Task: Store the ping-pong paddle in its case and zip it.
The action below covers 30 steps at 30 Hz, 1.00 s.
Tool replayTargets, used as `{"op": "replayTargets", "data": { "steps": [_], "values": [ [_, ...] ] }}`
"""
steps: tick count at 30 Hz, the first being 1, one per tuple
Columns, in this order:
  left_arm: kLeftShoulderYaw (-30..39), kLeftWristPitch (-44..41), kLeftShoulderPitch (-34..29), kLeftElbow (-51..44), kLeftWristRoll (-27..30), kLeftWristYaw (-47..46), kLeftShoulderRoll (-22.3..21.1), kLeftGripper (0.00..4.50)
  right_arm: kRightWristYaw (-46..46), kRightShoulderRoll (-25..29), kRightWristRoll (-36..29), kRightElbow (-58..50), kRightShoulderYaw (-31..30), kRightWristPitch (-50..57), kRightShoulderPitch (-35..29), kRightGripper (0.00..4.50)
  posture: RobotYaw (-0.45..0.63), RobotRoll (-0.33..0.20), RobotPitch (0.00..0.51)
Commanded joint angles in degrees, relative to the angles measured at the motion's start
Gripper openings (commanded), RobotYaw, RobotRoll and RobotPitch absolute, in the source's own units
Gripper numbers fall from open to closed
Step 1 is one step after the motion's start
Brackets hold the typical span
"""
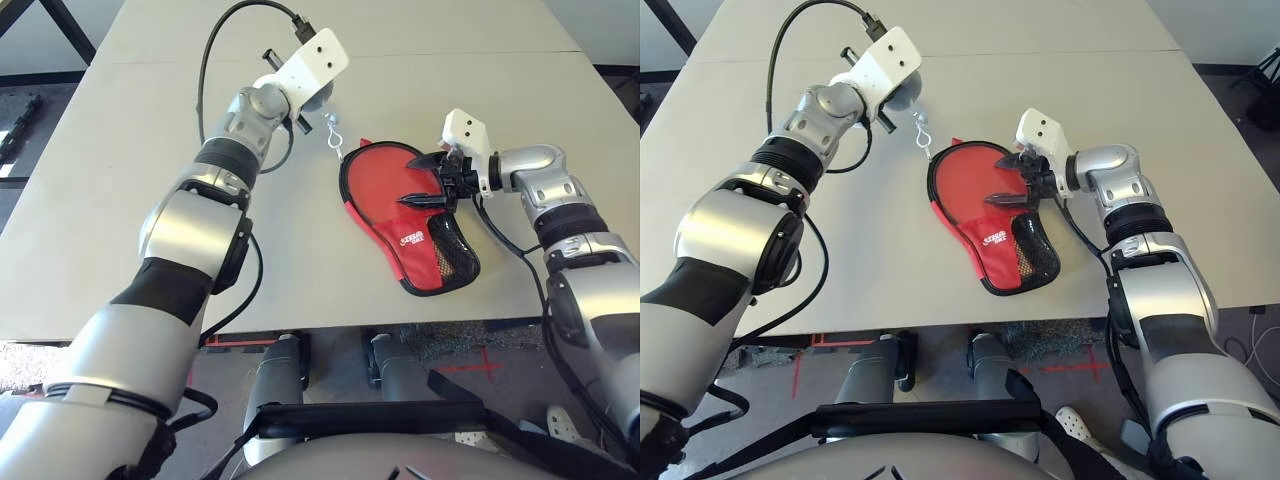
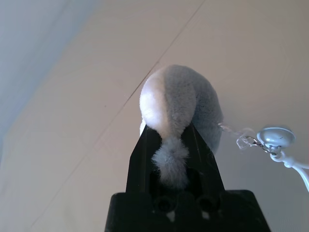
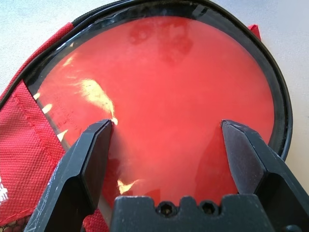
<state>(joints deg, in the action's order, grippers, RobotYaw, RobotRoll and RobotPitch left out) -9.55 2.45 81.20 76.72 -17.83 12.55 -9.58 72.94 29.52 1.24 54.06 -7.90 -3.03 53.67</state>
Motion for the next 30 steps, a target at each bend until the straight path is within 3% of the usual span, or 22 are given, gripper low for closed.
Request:
{"op": "replayTargets", "data": {
  "steps": [1, 21, 30],
  "values": [
    [2.04, 2.06, 2.23, 0.04, 0.89, -4.29, 0.42, 0.11, -0.04, 1.07, 3.09, 2.13, -2.74, 2.28, -4.14, 4.50, -0.07, 0.000, 0.244],
    [5.40, 4.25, 4.79, 0.71, 1.36, -5.05, 12.00, 0.11, -1.73, 0.95, 2.14, -1.33, -2.89, 4.47, -6.18, 4.50, -0.13, 0.000, 0.244],
    [3.03, 4.96, 1.90, 0.61, 0.08, 2.13, 16.49, 0.11, -2.50, 0.97, 1.68, -2.59, -2.86, 5.05, -7.18, 4.50, -0.14, 0.000, 0.247]
  ]
}}
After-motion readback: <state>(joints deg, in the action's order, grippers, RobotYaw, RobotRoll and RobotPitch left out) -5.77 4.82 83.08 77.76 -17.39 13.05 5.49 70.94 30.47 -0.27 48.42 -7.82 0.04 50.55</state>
